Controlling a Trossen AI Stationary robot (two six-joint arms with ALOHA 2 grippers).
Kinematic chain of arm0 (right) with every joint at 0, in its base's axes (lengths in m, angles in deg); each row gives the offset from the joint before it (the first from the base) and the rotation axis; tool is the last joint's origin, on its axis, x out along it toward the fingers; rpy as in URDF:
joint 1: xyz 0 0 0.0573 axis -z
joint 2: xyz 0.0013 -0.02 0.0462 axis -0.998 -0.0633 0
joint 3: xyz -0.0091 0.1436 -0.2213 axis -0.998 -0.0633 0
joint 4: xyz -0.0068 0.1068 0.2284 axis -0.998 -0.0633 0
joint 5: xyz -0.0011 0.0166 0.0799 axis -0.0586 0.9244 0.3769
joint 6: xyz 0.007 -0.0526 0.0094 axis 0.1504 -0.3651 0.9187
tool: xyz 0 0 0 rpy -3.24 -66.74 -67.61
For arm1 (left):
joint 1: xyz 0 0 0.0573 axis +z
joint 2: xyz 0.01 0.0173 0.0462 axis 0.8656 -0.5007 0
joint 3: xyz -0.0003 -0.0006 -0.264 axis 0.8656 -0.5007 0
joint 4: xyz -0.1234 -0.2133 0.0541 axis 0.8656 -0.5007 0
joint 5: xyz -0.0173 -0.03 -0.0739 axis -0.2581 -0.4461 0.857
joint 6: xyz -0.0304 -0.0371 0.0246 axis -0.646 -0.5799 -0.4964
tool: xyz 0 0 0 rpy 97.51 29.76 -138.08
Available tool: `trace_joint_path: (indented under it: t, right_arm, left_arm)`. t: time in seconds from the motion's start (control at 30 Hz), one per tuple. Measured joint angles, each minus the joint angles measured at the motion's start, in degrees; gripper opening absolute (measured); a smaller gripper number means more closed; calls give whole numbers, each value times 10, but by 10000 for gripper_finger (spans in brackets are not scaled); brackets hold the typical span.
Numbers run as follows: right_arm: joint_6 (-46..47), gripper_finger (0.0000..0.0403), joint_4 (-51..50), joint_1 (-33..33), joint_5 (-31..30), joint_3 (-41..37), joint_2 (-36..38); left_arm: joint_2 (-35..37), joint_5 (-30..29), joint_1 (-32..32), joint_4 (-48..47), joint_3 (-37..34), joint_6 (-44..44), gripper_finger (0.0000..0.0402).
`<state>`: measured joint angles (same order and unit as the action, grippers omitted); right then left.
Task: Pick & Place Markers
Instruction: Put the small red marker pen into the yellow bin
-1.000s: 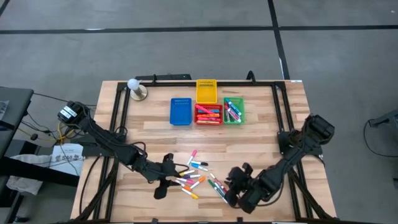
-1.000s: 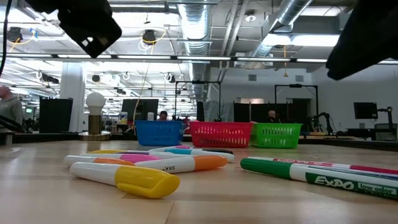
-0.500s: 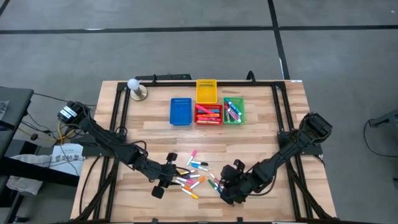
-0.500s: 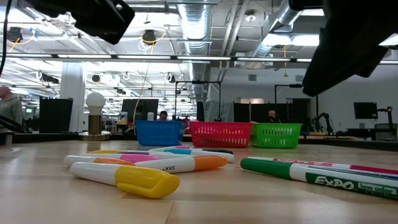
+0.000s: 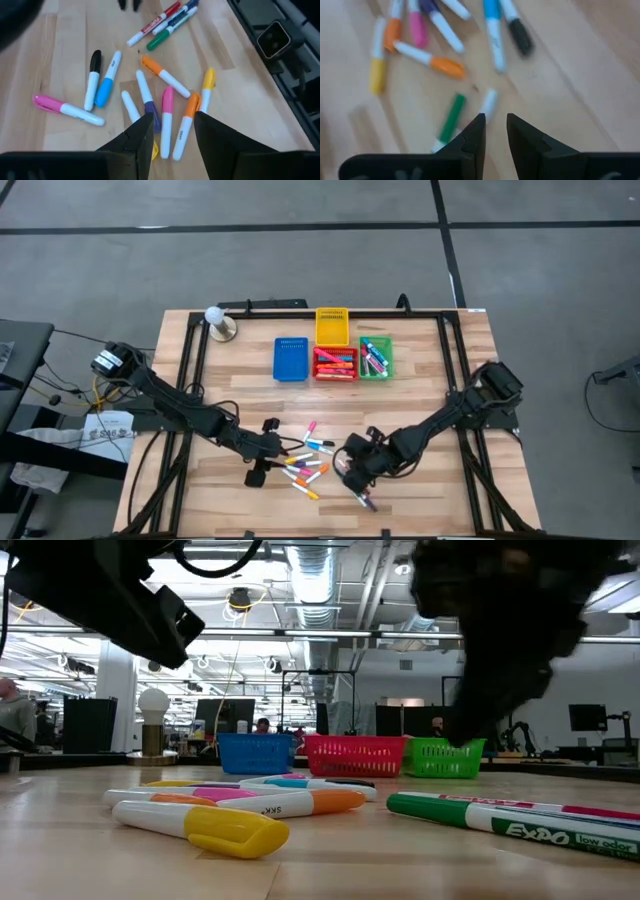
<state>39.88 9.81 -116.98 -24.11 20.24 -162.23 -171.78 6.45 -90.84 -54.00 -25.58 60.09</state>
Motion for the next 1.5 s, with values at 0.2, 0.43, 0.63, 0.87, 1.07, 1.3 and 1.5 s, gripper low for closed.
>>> trace_joint_path:
  t: [0.2,0.43,0.63,0.87,1.07,1.3,1.5]
  right_arm:
    - [-5,70,31,15,6,0,-21]
    - [-19,70,67,15,19,1,-48]
    - [-17,70,66,14,37,0,-58]
    - [-32,70,67,14,43,0,-58]
    - [-33,70,62,19,53,3,-76]
    - [-31,68,57,21,54,4,-92]
    - [-30,16,46,21,53,4,-92]
  left_arm:
    - [18,-14,4,-1,-18,-8,140]
    - [31,-40,4,9,-27,-7,140]
    - [32,-42,8,15,-27,-8,140]
    - [32,-44,8,20,-27,-8,140]
    - [32,-45,8,25,-27,-8,140]
    - [32,-46,8,30,-26,-14,140]
    - [32,-46,8,33,-26,-23,140]
